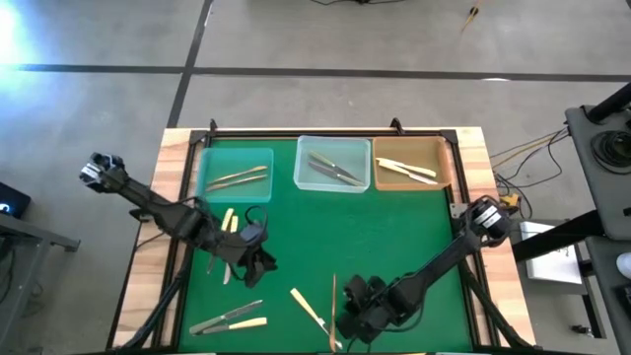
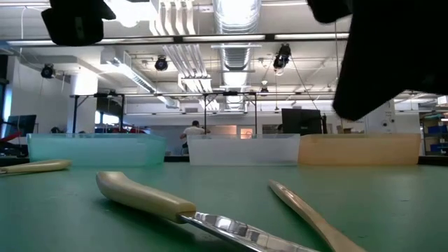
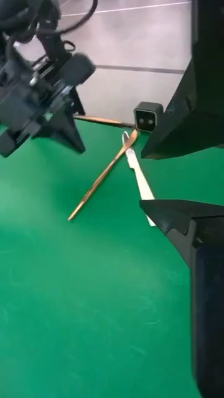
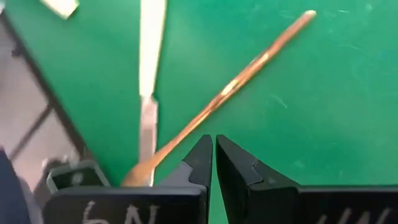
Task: Sort silverware by color (type)
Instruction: Put the gold knife into the blue bin
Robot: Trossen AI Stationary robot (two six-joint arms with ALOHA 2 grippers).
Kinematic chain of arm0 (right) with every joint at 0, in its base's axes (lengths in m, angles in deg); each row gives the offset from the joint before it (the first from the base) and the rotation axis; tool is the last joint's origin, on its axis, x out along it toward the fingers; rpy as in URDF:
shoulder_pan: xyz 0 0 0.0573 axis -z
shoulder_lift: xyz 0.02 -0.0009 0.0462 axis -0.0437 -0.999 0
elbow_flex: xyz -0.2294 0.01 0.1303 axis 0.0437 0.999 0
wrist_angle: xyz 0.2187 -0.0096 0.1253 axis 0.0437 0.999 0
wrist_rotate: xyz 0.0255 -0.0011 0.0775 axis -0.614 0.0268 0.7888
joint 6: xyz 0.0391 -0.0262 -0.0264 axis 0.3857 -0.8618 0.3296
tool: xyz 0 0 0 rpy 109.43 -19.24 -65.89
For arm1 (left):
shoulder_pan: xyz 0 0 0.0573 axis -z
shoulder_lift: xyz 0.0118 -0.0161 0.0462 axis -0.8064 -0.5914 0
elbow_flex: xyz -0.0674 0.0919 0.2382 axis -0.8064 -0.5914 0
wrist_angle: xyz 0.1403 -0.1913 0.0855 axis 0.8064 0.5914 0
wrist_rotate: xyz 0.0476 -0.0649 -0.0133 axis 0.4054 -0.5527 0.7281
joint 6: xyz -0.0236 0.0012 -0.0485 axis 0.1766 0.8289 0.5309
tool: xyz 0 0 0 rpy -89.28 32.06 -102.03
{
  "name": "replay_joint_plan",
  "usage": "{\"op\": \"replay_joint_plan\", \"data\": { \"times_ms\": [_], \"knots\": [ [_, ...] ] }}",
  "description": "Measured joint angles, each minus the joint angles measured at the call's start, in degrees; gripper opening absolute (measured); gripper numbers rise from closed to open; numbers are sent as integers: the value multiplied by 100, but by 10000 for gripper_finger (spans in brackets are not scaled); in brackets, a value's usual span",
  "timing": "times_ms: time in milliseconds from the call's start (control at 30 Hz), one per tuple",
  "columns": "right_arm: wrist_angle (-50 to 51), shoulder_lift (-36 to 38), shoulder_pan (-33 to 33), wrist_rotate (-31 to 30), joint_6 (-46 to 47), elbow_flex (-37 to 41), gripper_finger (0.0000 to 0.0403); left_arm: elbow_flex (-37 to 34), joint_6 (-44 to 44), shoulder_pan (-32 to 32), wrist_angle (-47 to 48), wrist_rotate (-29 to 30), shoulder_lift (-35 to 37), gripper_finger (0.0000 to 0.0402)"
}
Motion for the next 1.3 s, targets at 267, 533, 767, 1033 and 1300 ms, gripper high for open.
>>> {"op": "replay_joint_plan", "data": {
  "times_ms": [267,533,767,1033,1300],
  "knots": [
    [-491,-434,201,-51,1327,-231,13,41,-109,510,44,82,222,98],
    [760,-1215,480,307,1413,-1405,13,85,-173,988,87,560,465,98],
    [2660,-1740,586,588,1286,-2756,13,84,-226,1108,93,568,463,98],
    [2955,-2216,592,621,746,-3596,13,82,-440,1107,93,705,463,98],
    [2229,-2468,592,591,682,-4180,13,76,-652,1104,136,811,448,98]
  ]
}}
